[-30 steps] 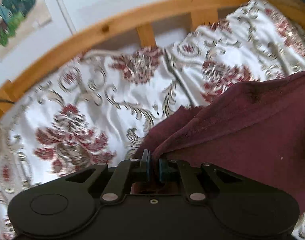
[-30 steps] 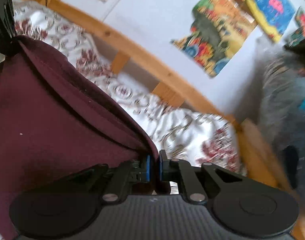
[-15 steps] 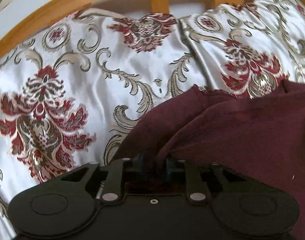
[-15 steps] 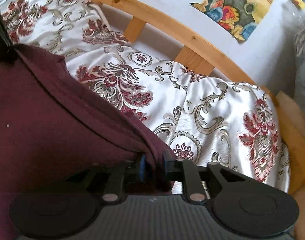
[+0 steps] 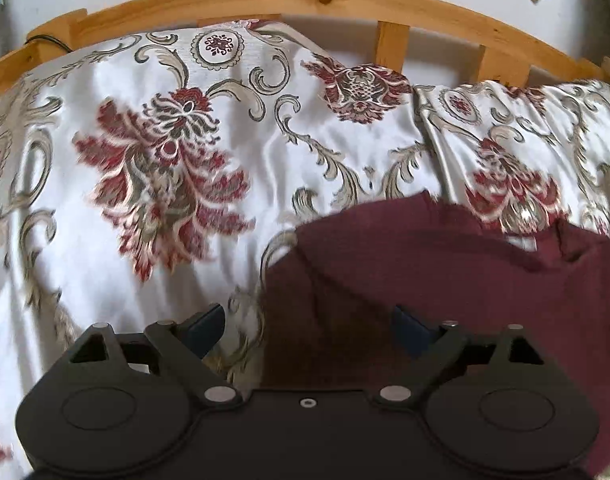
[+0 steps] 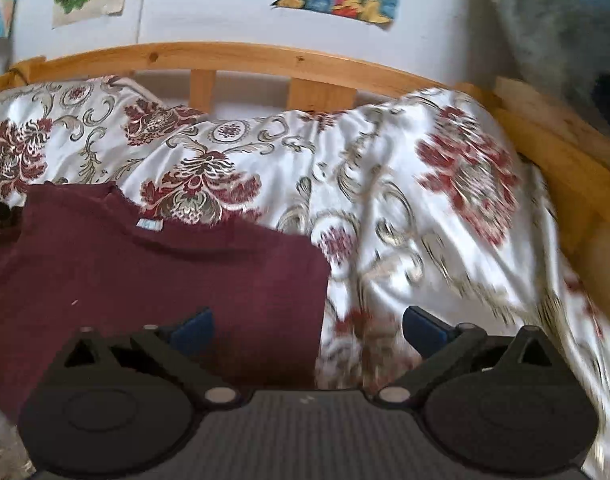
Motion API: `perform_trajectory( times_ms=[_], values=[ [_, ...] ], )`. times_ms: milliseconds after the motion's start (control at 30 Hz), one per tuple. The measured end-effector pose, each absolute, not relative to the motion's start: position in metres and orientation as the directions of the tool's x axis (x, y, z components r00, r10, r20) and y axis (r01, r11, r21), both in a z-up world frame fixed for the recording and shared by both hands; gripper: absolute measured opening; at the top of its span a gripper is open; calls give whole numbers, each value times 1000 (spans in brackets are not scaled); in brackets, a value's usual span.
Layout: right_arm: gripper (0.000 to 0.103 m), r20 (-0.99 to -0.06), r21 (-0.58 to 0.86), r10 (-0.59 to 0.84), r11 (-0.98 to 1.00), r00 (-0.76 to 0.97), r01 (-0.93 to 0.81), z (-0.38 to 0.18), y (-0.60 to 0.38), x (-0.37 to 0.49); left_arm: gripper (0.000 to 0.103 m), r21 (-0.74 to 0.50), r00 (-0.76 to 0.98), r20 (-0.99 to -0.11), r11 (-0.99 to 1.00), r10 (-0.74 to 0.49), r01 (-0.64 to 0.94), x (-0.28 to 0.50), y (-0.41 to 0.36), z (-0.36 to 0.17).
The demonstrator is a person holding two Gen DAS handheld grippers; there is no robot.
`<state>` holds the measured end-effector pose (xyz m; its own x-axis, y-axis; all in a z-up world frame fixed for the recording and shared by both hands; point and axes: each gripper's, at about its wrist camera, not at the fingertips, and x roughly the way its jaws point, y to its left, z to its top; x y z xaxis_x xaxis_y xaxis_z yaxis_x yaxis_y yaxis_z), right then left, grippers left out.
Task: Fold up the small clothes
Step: 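Press and smooth the folded shirt edge with the left tool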
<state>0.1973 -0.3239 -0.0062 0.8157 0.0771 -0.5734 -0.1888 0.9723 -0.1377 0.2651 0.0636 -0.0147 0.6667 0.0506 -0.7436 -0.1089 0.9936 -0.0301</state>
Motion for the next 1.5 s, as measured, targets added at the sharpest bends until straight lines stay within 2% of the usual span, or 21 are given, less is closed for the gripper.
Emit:
perform_trajectory(
  times_ms=[100, 167, 200, 233, 267, 300, 367, 400, 433, 667, 767, 900, 1067, 1233, 1333, 1500],
  values=[
    [103, -546, -117, 55, 983, 836, -141, -14, -325, 172, 91, 4, 675, -736, 998, 51, -70, 250, 57, -23],
    [103, -524, -147, 21, 982, 852, -115, -24, -324, 161, 87, 32, 679, -732, 998, 55, -47, 245, 52, -27],
    [103, -519, -181, -10, 979, 855, -99, -29, -322, 160, 78, 41, 680, -731, 998, 58, -41, 243, 50, -28],
    [103, -517, -213, -39, 973, 855, -85, -33, -319, 160, 62, 44, 681, -730, 998, 58, -38, 241, 49, -29],
    [103, -514, -239, -58, 968, 856, -78, -36, -317, 161, 52, 38, 677, -735, 999, 51, -34, 240, 48, -30],
    [103, -512, -254, -67, 964, 857, -76, -38, -315, 161, 38, 34, 671, -740, 999, 47, -33, 239, 48, -31],
    [103, -505, -266, -71, 961, 860, -76, -40, -311, 161, 30, 31, 678, -734, 999, 42, -28, 236, 49, -31],
    [103, -500, -269, -69, 960, 863, -79, -41, -310, 161, 16, 30, 682, -731, 999, 34, -17, 234, 50, -31],
    [103, -496, -277, -72, 958, 866, -79, -43, -308, 160, 13, 26, 684, -729, 1000, 21, -3, 233, 51, -30],
    [103, -503, -315, -108, 947, 857, -66, -50, -305, 162, 9, 80, 692, -719, 997, 61, -4, 224, 49, -28],
    [103, -506, -325, -110, 943, 856, -71, -53, -303, 162, 9, 44, 692, -720, 998, 61, -43, 222, 54, -31],
    [103, -511, -320, -108, 945, 853, -71, -56, -304, 163, 9, -62, 715, -699, 995, 12, -77, 218, 65, -28],
    [103, -509, -321, -108, 944, 854, -72, -57, -303, 163, 11, -69, 740, -673, 996, -11, -48, 211, 63, -20],
    [103, -508, -327, -110, 942, 855, -73, -57, -301, 162, 24, -25, 728, -686, 999, 4, -29, 210, 58, -21],
    [103, -506, -328, -110, 942, 855, -73, -57, -301, 162, 28, -1, 717, -696, 999, 35, -50, 210, 58, -26],
    [103, -503, -331, -119, 941, 856, -64, -57, -301, 162, 28, 16, 703, -709, 998, 53, -60, 212, 60, -31]
  ],
)
